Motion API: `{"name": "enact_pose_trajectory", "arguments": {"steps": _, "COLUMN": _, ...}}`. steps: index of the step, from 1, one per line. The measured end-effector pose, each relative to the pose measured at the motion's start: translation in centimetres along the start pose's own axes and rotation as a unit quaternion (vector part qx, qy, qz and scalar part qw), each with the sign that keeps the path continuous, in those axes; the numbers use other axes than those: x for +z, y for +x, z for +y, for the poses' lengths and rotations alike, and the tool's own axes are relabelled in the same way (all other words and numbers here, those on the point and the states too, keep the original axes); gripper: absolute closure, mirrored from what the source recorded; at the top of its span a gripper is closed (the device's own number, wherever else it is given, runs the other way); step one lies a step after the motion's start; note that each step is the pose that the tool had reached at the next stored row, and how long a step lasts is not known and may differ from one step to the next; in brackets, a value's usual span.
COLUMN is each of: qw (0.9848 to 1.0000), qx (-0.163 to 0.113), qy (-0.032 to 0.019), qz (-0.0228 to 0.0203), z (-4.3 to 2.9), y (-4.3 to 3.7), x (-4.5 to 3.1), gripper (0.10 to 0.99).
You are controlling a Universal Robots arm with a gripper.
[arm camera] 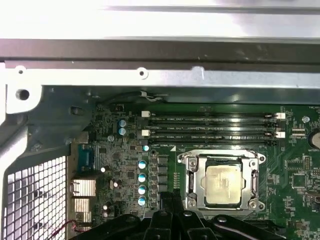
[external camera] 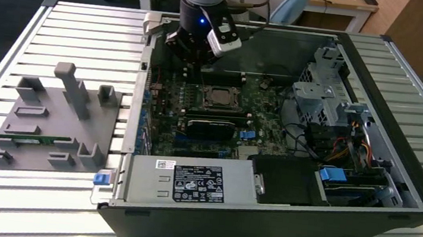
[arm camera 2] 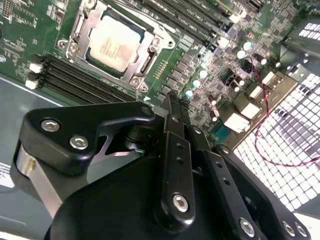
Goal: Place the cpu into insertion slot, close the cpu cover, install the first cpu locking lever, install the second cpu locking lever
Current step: 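Install the first cpu locking lever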
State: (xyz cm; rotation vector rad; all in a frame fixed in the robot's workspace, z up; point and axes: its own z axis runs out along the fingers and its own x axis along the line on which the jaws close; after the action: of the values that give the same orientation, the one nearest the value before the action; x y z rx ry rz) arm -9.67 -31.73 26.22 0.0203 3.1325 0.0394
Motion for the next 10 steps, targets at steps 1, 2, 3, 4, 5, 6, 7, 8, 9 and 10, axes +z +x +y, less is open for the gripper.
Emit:
{"name": "enact_pose_trajectory", "arguments": {"steps": 1, "qw": 1.0000, "qx": 0.000, "qy": 0.0000, "qz": 0.0000, "z": 0.08, "y": 0.04, "x": 0.04, "gripper": 0.973}}
{"name": "enact_pose_trajectory", "arguments": {"steps": 2, "qw": 1.0000, "qx": 0.000, "qy": 0.0000, "qz": 0.0000, "z": 0.17, "y": 0.07, "x": 0.11, "gripper": 0.973}}
{"name": "enact_pose_trajectory", "arguments": {"steps": 3, "qw": 1.0000, "qx": 0.000, "qy": 0.0000, "qz": 0.0000, "z": 0.31, "y": 0.07, "x": 0.20, "gripper": 0.973}}
{"name": "enact_pose_trajectory", "arguments": {"steps": 4, "qw": 1.0000, "qx": 0.000, "qy": -0.0001, "qz": -0.0001, "z": 0.51, "y": 0.08, "x": 0.29, "gripper": 0.973}}
{"name": "enact_pose_trajectory", "arguments": {"steps": 5, "qw": 1.0000, "qx": 0.000, "qy": -0.0001, "qz": -0.0001, "z": 0.67, "y": 0.08, "x": 0.33, "gripper": 0.973}}
{"name": "enact_pose_trajectory", "arguments": {"steps": 6, "qw": 1.0000, "qx": 0.000, "qy": 0.0000, "qz": 0.0000, "z": 0.85, "y": 0.09, "x": 0.36, "gripper": 0.973}}
{"name": "enact_pose_trajectory", "arguments": {"steps": 7, "qw": 1.0000, "qx": 0.000, "qy": -0.0001, "qz": 0.0000, "z": 0.98, "y": 0.10, "x": 0.38, "gripper": 0.973}}
{"name": "enact_pose_trajectory", "arguments": {"steps": 8, "qw": 1.0000, "qx": 0.000, "qy": -0.0001, "qz": 0.0000, "z": 1.08, "y": 0.13, "x": 0.40, "gripper": 0.973}}
{"name": "enact_pose_trajectory", "arguments": {"steps": 9, "qw": 1.0000, "qx": 0.000, "qy": -0.0002, "qz": 0.0000, "z": 1.15, "y": 0.18, "x": 0.42, "gripper": 0.973}}
{"name": "enact_pose_trajectory", "arguments": {"steps": 10, "qw": 1.0000, "qx": 0.000, "qy": -0.0002, "qz": 0.0000, "z": 1.23, "y": 0.23, "x": 0.44, "gripper": 0.973}}
